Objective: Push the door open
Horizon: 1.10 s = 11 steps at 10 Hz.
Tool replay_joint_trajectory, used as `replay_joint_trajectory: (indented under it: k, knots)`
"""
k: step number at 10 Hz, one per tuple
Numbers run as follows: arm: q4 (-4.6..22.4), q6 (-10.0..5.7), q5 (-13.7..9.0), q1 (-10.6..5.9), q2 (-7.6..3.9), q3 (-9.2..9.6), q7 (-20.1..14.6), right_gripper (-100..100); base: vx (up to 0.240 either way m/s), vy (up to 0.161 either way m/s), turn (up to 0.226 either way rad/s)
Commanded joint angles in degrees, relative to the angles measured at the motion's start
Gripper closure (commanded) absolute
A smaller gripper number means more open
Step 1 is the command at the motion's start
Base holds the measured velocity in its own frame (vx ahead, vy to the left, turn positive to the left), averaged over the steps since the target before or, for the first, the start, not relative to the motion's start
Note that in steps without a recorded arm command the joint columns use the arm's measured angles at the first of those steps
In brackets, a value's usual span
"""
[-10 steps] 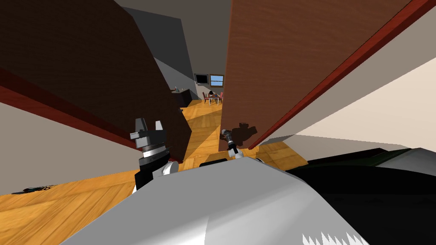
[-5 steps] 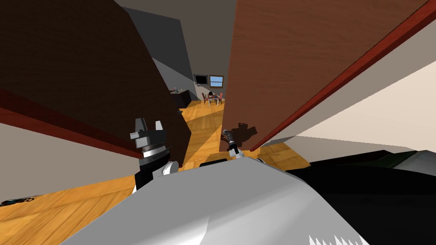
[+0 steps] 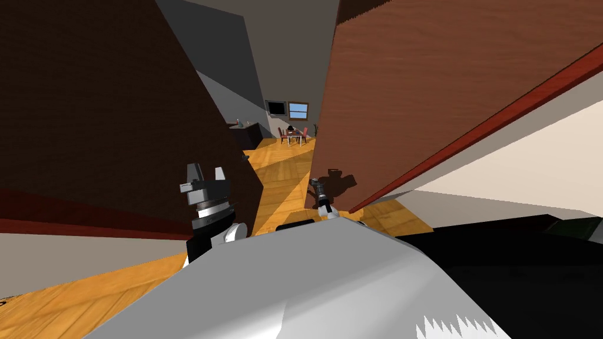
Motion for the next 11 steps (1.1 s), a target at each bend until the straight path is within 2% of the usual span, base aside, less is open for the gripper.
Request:
replay_joint_trajectory:
  k: [1,2,3,4,5,6,7,9,10,11]
  knots:
    - [2.0,-0.75,-0.4,-1.08,-0.98,-0.67,-0.2,100,0.057,0.018,-0.016]
    - [2.1,-0.74,-1.2,-1.0,-1.32,-1.9,0.3,100,0.136,0.025,-0.035]
    - [2.1,-0.74,-1.2,-1.0,-1.32,-1.9,0.3,100,0.152,0.049,-0.044]
    - [2.1,-0.73,-1.7,-0.94,-1.55,-2.86,0.6,100,0.159,0.071,-0.081]
    - [6.0,-0.73,-1.7,-1.62,-1.55,-2.86,0.6,100,0.141,0.051,-0.037]
    - [2.2,-0.72,-2.4,-0.88,-1.77,-3.85,1.0,100,0.145,0.049,-0.078]
    - [2.2,-0.71,-2.8,-0.84,-1.9,-4.51,1.2,100,0.188,0.089,-0.083]
    - [2.2,-0.71,-2.8,-0.84,-1.9,-4.51,1.2,100,0.11,0.036,-0.029]
    - [2.3,-0.7,-3.6,-0.76,-2.15,-5.82,1.7,100,0.153,0.052,-0.039]
    - [2.3,-0.7,-3.6,-0.76,-2.15,-5.82,1.7,100,0.17,0.058,-0.073]
